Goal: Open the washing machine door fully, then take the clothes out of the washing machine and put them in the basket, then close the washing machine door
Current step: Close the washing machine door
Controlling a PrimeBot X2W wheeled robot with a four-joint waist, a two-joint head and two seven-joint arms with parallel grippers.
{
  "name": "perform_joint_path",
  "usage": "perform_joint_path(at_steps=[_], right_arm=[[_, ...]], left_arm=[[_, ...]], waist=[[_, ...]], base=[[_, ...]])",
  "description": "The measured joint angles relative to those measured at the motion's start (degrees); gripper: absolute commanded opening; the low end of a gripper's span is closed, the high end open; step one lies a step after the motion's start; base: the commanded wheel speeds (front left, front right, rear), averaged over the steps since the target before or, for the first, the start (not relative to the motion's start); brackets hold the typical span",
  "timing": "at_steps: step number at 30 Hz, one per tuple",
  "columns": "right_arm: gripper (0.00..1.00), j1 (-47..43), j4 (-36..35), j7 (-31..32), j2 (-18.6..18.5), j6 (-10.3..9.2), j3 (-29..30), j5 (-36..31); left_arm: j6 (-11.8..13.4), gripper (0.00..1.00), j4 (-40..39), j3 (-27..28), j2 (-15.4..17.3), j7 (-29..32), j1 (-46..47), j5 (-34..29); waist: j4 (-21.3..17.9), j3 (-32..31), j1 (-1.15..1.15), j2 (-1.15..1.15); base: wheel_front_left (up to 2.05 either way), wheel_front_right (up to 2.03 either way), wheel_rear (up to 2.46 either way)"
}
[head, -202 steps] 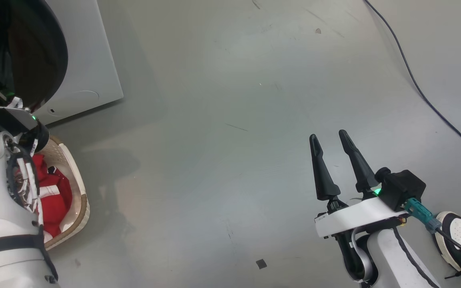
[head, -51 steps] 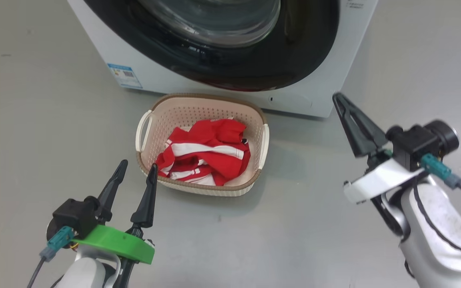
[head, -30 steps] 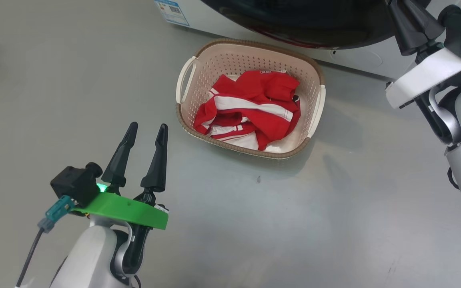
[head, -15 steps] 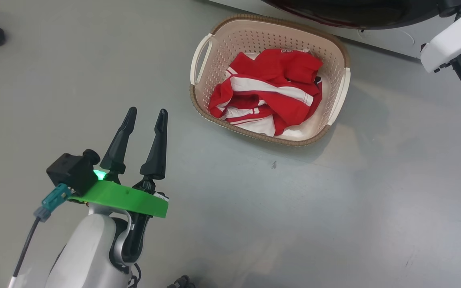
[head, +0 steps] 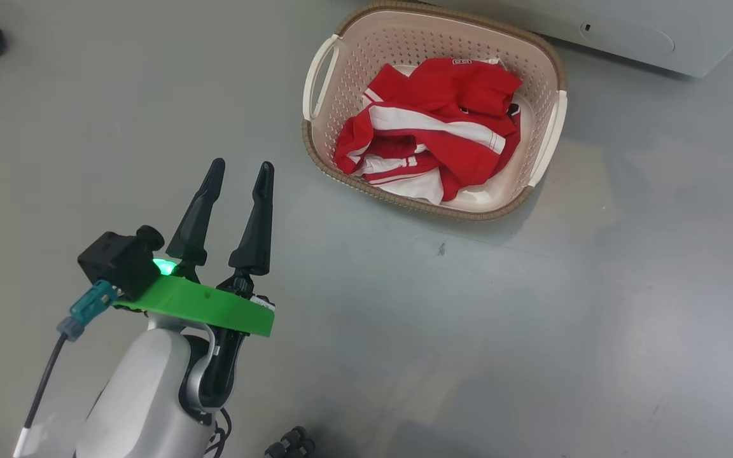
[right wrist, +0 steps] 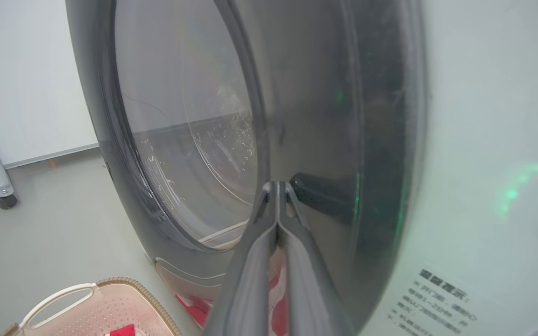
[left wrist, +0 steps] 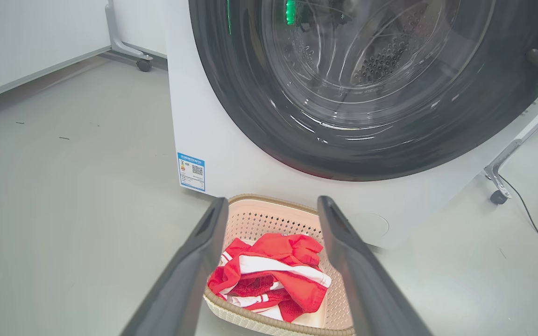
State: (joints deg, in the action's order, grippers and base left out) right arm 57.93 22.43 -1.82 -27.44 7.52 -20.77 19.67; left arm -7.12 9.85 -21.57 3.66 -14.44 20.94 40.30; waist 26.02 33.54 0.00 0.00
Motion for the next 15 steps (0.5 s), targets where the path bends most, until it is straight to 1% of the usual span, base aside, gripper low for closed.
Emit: perform_joint_path(at_steps=[5, 12, 15], right_arm=[[0.0, 1.55, 1.69, -1.0, 0.09, 0.04, 0.26, -0.21], [0.0, 2.78, 3.98, -2.42, 1.46, -0.19, 0.88, -0.64], [0.0, 2.98, 5.54, -4.1, 1.93, -0.26, 0.69, -0.7]], left_arm=[[0.0, 1.0, 0.19, -0.33, -0.32, 0.0, 0.78, 0.04], [0.0, 1.0, 0.67, -0.53, -0.42, 0.0, 0.81, 0.42], [0.0, 1.0, 1.13, -0.42, -0.54, 0.0, 0.91, 0.47]], waist=[[0.37, 0.73, 0.0, 0.0], [0.74, 1.07, 0.0, 0.0], [0.78, 0.84, 0.0, 0.0]], base=[[0.0, 0.0, 0.0], [0.0, 0.0, 0.0], [0.0, 0.0, 0.0]])
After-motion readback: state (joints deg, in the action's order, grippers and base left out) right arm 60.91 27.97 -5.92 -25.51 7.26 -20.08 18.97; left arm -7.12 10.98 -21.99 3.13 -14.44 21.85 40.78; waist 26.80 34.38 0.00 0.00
